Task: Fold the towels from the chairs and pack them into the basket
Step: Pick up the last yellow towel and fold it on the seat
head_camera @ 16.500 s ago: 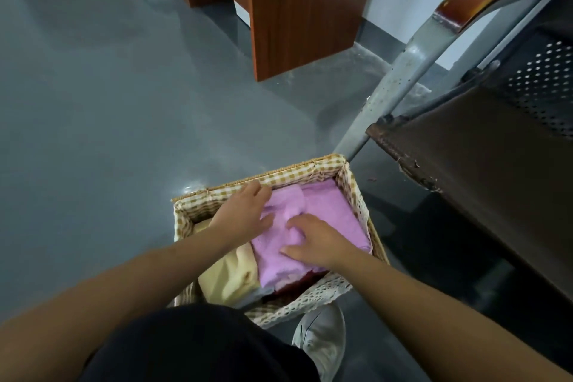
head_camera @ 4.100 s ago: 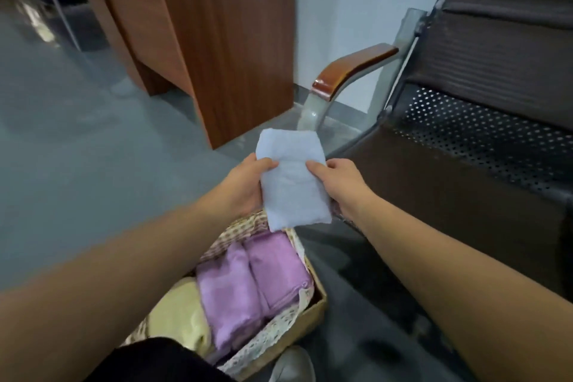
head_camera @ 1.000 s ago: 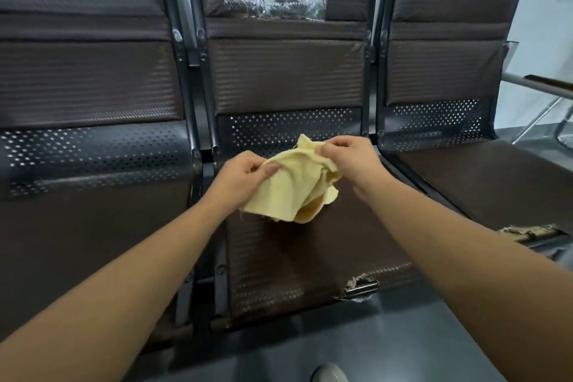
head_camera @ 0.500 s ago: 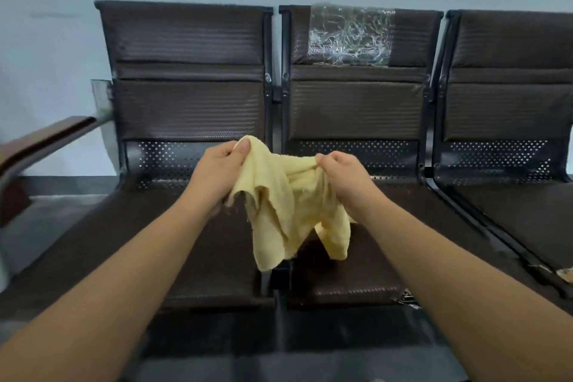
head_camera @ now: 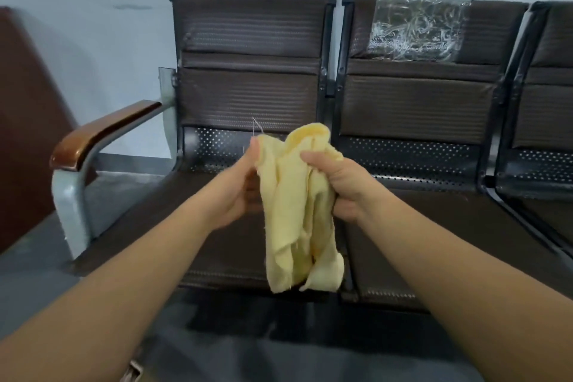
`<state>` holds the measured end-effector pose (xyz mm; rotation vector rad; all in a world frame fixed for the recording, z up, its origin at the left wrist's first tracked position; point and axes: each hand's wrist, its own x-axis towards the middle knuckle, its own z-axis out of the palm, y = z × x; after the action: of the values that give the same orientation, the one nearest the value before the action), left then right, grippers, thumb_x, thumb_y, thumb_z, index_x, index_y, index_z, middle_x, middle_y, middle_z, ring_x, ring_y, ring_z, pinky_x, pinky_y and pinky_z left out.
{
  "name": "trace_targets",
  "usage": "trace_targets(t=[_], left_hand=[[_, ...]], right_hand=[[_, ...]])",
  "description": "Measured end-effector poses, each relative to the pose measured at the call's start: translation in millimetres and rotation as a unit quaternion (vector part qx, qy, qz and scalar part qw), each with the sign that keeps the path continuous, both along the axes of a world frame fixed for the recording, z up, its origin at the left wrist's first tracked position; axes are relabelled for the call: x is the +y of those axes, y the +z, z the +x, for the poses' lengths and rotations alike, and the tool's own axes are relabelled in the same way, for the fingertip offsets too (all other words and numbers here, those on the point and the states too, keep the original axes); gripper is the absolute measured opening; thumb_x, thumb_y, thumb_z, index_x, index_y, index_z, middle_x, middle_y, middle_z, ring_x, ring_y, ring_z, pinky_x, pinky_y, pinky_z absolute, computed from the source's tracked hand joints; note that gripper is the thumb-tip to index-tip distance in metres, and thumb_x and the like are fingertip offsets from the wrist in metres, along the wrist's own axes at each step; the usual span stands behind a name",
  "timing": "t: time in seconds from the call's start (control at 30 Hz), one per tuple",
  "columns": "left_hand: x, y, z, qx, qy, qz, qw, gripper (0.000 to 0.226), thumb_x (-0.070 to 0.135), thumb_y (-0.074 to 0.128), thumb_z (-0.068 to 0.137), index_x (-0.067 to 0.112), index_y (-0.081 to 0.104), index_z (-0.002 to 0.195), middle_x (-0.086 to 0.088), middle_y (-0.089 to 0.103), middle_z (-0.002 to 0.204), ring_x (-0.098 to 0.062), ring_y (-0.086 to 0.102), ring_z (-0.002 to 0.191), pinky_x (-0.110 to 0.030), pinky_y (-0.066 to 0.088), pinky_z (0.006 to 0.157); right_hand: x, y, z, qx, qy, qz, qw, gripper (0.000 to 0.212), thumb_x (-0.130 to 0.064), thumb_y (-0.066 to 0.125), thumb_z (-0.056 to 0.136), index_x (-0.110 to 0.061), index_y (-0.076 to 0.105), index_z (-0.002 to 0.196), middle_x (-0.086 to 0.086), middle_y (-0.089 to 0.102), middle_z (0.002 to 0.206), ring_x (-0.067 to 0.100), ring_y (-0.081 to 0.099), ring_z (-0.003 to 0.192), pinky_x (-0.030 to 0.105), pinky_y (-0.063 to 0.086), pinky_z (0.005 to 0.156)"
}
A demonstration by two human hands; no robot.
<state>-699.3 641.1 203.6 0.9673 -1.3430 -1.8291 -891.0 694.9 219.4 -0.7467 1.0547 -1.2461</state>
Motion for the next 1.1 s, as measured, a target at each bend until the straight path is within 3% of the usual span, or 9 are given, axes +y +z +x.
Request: trace_targets(t=[0.13,0.3,0.47,0.63,0.73,0.8,0.87,1.0,1.1], left_hand=[[15.3,-12.0,8.6,-0.068,-0.094,-0.016,0.993,0.054,0.046,0.065,0.084,0.013,0.063,0.127,-0.010,0.070,0.122,-0.028,0.066,0.115,-0.044,0.049,0.100],[-3.8,-7.9,21.5,-0.019,0.133,0.008,0.991,0.030,0.029,0.060,0.098,0.007,0.070,0.116,-0.015,0.074,0.110,-0.026,0.073,0.095,-0.040,0.058,0.082],[-5.9,-2.8,41.4,0.088,0.203,0.096,0.970,0.032,0.032,0.052,0.102,0.006,0.070,0.106,-0.014,0.076,0.098,-0.024,0.075,0.081,-0.035,0.060,0.059],[-5.9,12.2,47.6,0.246,0.071,0.044,0.966,0.056,0.036,0.050,0.098,0.012,0.042,0.148,-0.015,0.059,0.138,-0.028,0.058,0.126,-0.047,0.051,0.102],[-9.5,-2.3,51.6,-0.002,0.039,-0.029,0.999,0.101,-0.004,0.069,0.085,0.030,0.009,0.158,-0.008,0.055,0.142,-0.026,0.058,0.127,-0.049,0.046,0.106],[-13.9,-17.3,51.9,-0.214,0.094,-0.103,0.967,0.060,-0.004,0.072,0.084,0.014,0.053,0.138,-0.010,0.071,0.116,-0.026,0.069,0.107,-0.037,0.057,0.089],[-17.5,-24.9,54.5,-0.254,0.149,-0.080,0.952,0.011,0.004,0.060,0.096,0.004,0.069,0.102,-0.012,0.075,0.091,-0.020,0.073,0.081,-0.025,0.055,0.066],[-24.1,-28.2,63.1,-0.251,0.142,-0.026,0.957,0.024,0.022,0.047,0.105,0.009,0.064,0.094,-0.009,0.075,0.091,-0.020,0.074,0.086,-0.032,0.057,0.076],[-14.8,-52.0,64.7,-0.420,0.008,-0.069,0.905,0.043,0.052,0.056,0.096,0.011,0.069,0.100,-0.005,0.074,0.097,-0.020,0.071,0.093,-0.036,0.058,0.087]], right_hand=[[-11.1,-1.8,4.7,-0.041,-0.066,0.029,0.997,0.034,-0.019,0.072,0.089,-0.005,0.068,0.119,0.016,0.074,0.109,0.032,0.072,0.101,0.050,0.057,0.089],[-18.1,-13.4,-1.9,0.060,-0.108,0.058,0.991,0.023,-0.014,0.073,0.087,-0.003,0.071,0.107,0.016,0.076,0.102,0.031,0.073,0.092,0.042,0.060,0.080],[-20.5,-24.8,-4.6,0.104,-0.064,0.111,0.986,0.028,-0.015,0.072,0.087,-0.007,0.072,0.114,0.013,0.075,0.102,0.028,0.073,0.090,0.038,0.059,0.075],[-22.9,-21.7,7.5,-0.004,-0.021,0.076,0.997,0.021,-0.021,0.060,0.095,-0.012,0.073,0.110,0.009,0.075,0.105,0.024,0.073,0.093,0.039,0.056,0.084],[-22.0,-21.5,16.6,-0.013,-0.029,0.073,0.997,0.029,-0.028,0.058,0.098,-0.009,0.070,0.117,0.011,0.074,0.112,0.027,0.070,0.105,0.043,0.055,0.093],[-19.7,-21.4,20.8,-0.005,-0.041,0.075,0.996,0.030,-0.029,0.058,0.099,-0.007,0.068,0.117,0.013,0.075,0.110,0.028,0.071,0.104,0.042,0.056,0.090],[-19.1,-23.0,21.3,0.004,-0.057,0.075,0.996,0.032,-0.029,0.060,0.099,-0.005,0.066,0.119,0.013,0.074,0.111,0.027,0.071,0.103,0.041,0.057,0.088],[-19.4,-28.3,15.3,0.022,-0.077,0.083,0.993,0.031,-0.028,0.062,0.098,-0.005,0.066,0.118,0.012,0.074,0.110,0.027,0.071,0.102,0.040,0.057,0.088],[-19.2,-32.3,13.2,0.054,-0.081,0.090,0.991,0.025,-0.025,0.065,0.096,-0.004,0.068,0.110,0.013,0.075,0.105,0.027,0.073,0.097,0.041,0.058,0.088]])
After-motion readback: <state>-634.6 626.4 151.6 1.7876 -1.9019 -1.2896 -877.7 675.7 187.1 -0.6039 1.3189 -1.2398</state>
